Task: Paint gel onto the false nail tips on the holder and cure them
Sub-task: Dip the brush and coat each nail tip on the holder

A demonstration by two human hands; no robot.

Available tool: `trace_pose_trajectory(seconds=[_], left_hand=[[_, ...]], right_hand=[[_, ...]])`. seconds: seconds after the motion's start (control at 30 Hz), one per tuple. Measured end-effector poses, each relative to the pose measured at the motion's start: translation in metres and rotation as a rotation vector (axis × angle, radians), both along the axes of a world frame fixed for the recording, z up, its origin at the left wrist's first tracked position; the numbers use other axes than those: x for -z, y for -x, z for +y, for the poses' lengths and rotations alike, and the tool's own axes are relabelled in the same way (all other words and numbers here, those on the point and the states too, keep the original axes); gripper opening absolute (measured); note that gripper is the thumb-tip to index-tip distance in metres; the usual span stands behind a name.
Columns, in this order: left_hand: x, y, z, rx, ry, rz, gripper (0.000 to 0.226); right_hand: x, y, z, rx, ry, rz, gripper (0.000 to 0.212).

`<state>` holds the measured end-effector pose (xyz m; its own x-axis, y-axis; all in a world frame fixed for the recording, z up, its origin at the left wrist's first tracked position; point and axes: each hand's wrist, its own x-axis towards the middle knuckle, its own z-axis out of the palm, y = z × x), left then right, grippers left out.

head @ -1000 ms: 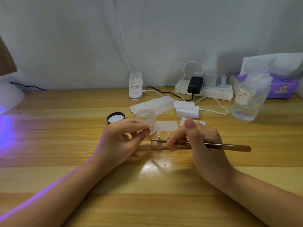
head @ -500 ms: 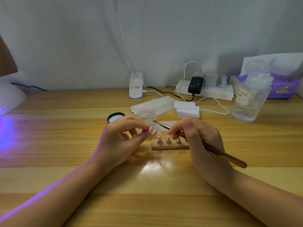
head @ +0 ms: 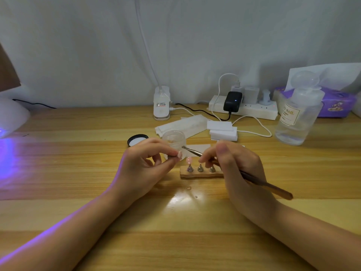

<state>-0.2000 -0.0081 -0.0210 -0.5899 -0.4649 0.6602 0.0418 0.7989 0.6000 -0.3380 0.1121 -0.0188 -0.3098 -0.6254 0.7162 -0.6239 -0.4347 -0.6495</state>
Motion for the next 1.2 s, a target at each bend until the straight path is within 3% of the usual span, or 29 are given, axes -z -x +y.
trace_pose_trajectory(seconds=[0.27,0.47,0.73,1.0,1.13,1.2], left_hand=[[0.0014,0.0007,-0.0004,-0.006,-0.019,0.009,0.011],[0.0013,0.0,-0.0015,-0.009,-0.013,-0.004,0.015],[0.0011,0.0003,0.0,-0.018,-0.018,0.017,0.009],[-0.0008,0.0003,0.0023,0.052,0.067,0.045,0.014],[-0.003,0.0014,0.004,0.074,0.121,0.06,0.019],[-0.0049,0.0021,0.0059,0.098,0.135,0.065,0.017]], right_hand=[[0.0026,0.001,0.0017,-0.029,0.015,0.069,0.049],[0.0001,-0.0001,0.001,-0.004,-0.003,-0.016,0.037],[0.0021,0.0003,0.004,-0.078,-0.025,0.052,0.046],[-0.0051,0.004,0.0022,0.048,-0.014,-0.06,0.008],[-0.0062,0.0037,0.0023,0.0,-0.022,-0.107,0.02],[-0.0074,0.0033,0.002,0.005,-0.027,-0.046,0.015]])
